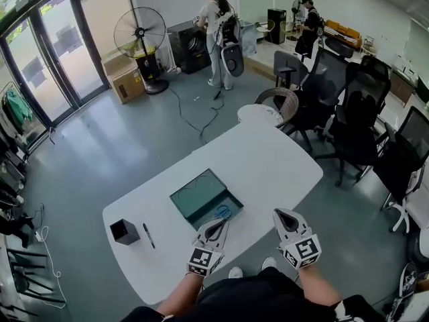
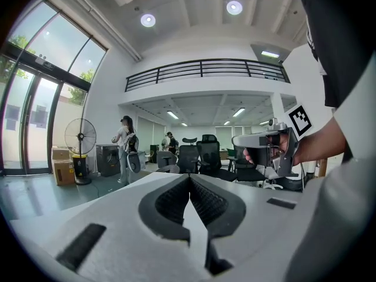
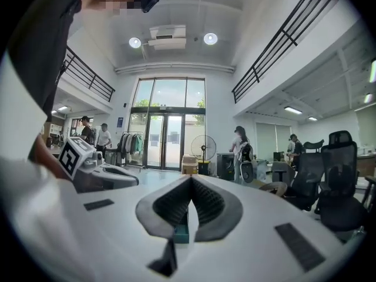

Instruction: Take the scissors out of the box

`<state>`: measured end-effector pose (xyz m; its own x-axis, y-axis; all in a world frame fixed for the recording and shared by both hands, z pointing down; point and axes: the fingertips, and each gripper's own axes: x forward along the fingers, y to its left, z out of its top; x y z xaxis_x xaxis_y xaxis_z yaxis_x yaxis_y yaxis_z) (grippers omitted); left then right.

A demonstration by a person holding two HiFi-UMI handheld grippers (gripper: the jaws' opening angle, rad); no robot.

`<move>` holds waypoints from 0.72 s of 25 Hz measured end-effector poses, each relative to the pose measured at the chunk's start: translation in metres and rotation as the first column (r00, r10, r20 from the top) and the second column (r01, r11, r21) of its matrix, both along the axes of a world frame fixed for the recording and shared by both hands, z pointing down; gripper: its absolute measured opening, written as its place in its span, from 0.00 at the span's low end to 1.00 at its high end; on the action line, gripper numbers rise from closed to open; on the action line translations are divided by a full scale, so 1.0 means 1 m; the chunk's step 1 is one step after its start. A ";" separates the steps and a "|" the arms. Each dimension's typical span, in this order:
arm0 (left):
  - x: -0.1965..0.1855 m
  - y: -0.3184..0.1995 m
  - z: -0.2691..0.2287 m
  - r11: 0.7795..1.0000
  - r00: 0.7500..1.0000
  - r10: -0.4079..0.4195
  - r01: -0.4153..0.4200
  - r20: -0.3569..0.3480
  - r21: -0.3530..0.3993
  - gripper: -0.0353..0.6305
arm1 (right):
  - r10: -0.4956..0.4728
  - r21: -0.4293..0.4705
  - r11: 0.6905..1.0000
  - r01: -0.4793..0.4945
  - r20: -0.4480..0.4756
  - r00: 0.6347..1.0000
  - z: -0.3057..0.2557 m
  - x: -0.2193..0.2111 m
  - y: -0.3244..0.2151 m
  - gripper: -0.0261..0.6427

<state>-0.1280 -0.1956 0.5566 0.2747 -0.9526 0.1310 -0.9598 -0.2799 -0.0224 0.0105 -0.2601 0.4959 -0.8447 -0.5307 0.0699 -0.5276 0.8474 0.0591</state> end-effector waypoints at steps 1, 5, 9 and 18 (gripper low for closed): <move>-0.006 -0.001 0.000 1.000 1.000 -0.014 0.014 -0.001 -0.001 0.07 | -0.011 0.003 1.000 0.011 0.003 1.000 0.000 -0.007 -0.004 0.05; -0.033 -0.003 0.007 0.996 0.996 -0.090 0.090 0.005 -0.021 0.07 | -0.081 -0.008 0.997 0.081 0.007 0.997 0.003 -0.037 -0.022 0.05; -0.057 -0.008 0.014 0.982 0.982 -0.187 0.187 0.014 -0.035 0.07 | -0.180 -0.017 0.983 0.180 0.002 0.984 0.011 -0.066 -0.041 0.05; -0.080 -0.034 0.025 0.931 0.933 -0.357 0.359 0.034 -0.073 0.07 | -0.362 -0.017 0.932 0.363 0.041 0.931 0.007 -0.120 -0.098 0.05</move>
